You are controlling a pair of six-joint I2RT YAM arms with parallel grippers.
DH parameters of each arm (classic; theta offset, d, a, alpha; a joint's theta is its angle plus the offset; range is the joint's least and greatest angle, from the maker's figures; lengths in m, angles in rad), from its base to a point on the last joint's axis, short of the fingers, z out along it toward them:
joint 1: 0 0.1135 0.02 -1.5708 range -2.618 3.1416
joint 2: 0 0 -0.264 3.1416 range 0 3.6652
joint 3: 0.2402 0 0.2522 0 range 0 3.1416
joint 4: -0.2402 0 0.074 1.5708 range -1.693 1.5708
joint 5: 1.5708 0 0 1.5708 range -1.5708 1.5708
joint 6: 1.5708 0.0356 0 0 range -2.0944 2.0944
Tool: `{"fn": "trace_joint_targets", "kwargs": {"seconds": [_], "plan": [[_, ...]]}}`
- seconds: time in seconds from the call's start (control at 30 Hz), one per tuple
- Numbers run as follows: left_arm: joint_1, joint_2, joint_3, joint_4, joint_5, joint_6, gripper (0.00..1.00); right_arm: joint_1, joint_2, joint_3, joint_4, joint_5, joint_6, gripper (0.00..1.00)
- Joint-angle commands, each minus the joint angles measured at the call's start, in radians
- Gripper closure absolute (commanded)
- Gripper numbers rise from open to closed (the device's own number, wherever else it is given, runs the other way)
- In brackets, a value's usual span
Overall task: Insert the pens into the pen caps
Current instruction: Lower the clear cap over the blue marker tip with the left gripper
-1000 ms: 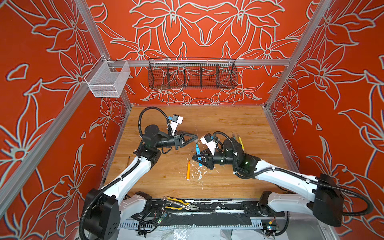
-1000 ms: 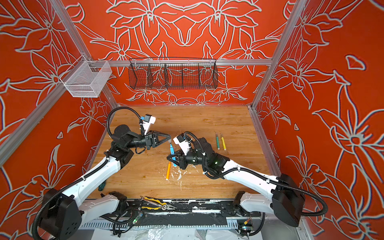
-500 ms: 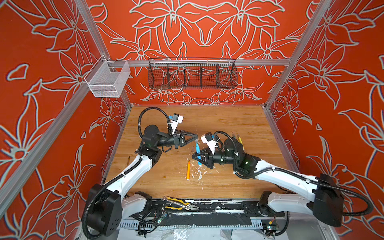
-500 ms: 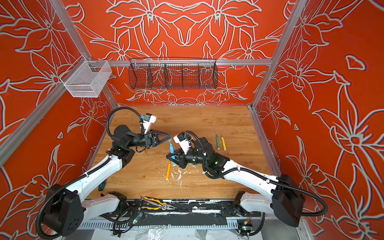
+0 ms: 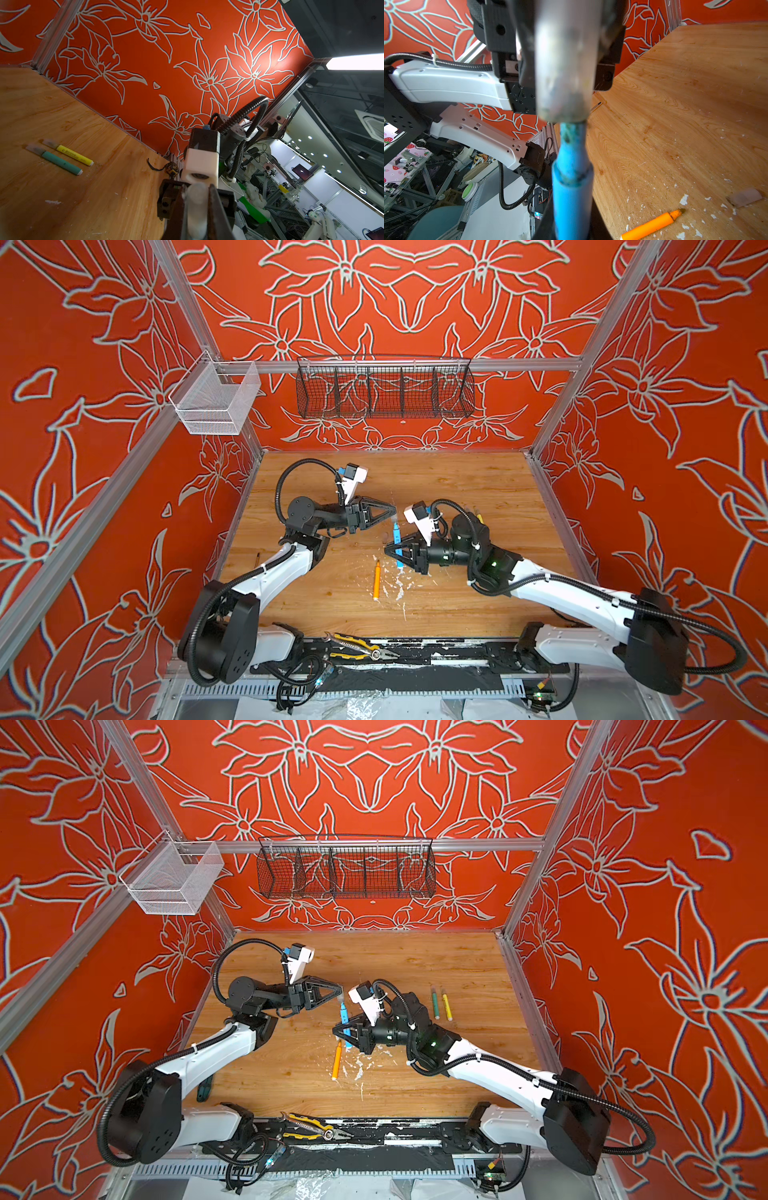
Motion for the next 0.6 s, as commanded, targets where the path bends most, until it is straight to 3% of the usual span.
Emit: {"fn": "trace_joint_targets", "kwargs": {"seconds": [0.0,0.13,0.23,0.33,0.43,0.5,0.57], "plan": [[-0.007,0.042,0.016,0.184,0.094,-0.140,1.00,-0.016,-0.017,0.014,0.045,0.022,0.017,1.00],[-0.011,0.050,0.002,0.181,0.088,-0.115,1.00,-0.017,-0.022,0.026,0.057,0.022,0.027,1.00],[-0.015,0.024,-0.015,0.060,0.068,-0.010,1.00,-0.017,-0.041,0.034,0.043,0.053,0.035,1.00],[-0.031,-0.042,-0.017,-0.188,0.048,0.171,1.00,-0.016,-0.071,0.039,-0.009,0.128,0.036,1.00],[-0.056,-0.146,0.002,-0.544,-0.005,0.429,1.00,-0.017,-0.103,0.050,-0.082,0.213,0.032,1.00],[-0.085,-0.216,0.030,-0.792,-0.076,0.619,1.00,-0.017,-0.114,0.053,-0.094,0.221,0.034,1.00],[-0.104,-0.253,0.033,-0.877,-0.130,0.692,1.00,-0.016,-0.109,0.064,-0.106,0.202,0.034,1.00]]}}
